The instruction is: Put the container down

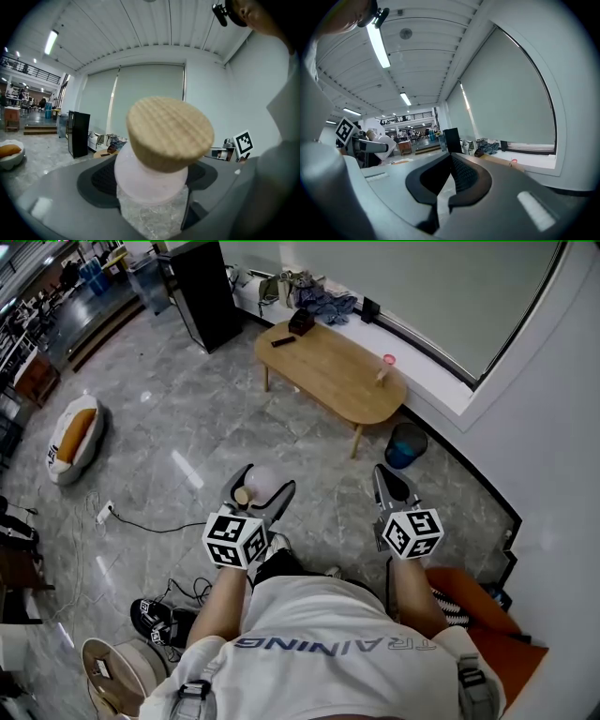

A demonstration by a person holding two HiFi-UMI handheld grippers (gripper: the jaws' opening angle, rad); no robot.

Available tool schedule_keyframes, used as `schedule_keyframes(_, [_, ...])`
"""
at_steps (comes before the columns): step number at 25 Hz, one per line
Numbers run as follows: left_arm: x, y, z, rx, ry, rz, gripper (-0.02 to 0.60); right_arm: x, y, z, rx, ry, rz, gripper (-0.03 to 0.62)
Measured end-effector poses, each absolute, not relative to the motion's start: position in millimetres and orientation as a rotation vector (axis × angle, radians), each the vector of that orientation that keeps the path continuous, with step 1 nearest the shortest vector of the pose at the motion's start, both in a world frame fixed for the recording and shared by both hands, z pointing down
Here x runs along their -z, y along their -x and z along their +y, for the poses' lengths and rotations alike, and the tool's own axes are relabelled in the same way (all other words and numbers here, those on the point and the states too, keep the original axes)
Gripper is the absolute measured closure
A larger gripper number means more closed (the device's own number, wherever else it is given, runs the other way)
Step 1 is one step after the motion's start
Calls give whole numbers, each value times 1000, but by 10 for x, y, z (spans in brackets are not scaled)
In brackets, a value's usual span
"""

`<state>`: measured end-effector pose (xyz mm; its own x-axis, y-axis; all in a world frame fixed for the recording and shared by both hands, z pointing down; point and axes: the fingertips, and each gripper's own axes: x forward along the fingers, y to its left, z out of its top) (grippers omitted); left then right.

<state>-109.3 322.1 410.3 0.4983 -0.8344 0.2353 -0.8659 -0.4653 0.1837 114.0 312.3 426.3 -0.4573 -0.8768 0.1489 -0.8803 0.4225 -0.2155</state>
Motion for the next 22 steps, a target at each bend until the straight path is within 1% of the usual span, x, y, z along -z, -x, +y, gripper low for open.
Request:
schedule_keyframes(12, [-4086, 1675, 2591, -136, -2441, -1434, 179, -4201, -532, 2494, -409, -1602, -2625, 577])
schedule_keyframes(22, [-4003, 2394, 1880, -90, -2461, -1391, 179, -4029, 163, 1817, -357, -1640, -2589, 577])
